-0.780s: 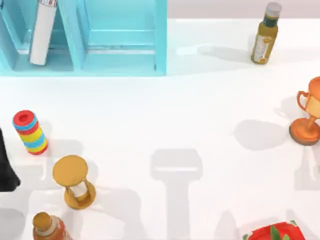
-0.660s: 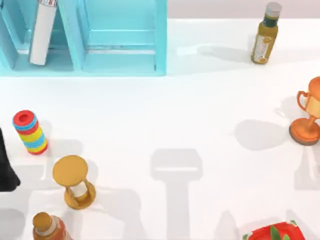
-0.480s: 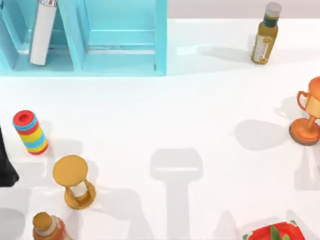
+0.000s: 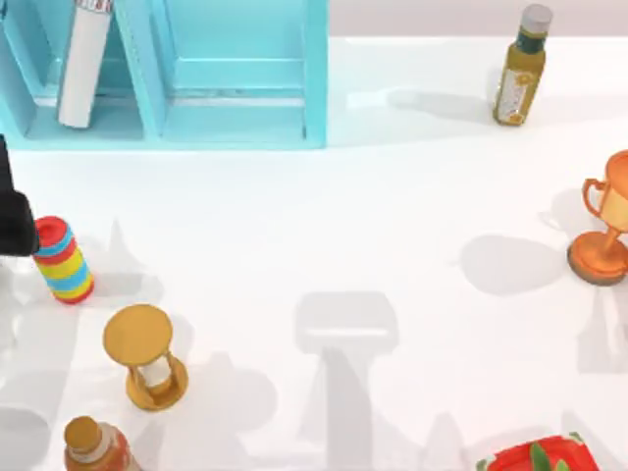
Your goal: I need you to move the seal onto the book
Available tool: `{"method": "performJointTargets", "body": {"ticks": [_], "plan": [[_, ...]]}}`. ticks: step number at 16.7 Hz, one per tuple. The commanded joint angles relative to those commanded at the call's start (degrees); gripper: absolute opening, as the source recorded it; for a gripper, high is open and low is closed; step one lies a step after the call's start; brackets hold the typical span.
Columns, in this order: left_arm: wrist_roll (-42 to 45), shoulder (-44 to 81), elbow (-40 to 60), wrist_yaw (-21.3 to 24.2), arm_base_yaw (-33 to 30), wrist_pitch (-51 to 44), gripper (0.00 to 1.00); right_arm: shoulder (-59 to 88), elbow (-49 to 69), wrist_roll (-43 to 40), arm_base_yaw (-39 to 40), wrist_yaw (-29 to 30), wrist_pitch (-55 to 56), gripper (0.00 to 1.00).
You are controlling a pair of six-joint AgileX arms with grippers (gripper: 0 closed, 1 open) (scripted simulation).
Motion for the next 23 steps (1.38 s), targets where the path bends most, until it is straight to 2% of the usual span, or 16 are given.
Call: {"method": "performJointTargets", "body": {"ticks": [6,13,17,23], "plan": [[6.5,38.2,10.8,-2.0,-1.7,20.1,1.00,0.0,0.0,0.0,0.0,0.0,0.0,1.00],[12.7,69.9,22.1,-4.1,-3.1,39.9,1.00,0.0,0.0,0.0,0.0,0.0,0.0,1.00],[14.7,78.8,25.6,-4.7,-3.5,46.0,1.00,0.0,0.0,0.0,0.0,0.0,0.0,1.00],[14.8,79.8,25.7,-4.8,-3.2,46.7,1.00,0.0,0.0,0.0,0.0,0.0,0.0,1.00]]}}
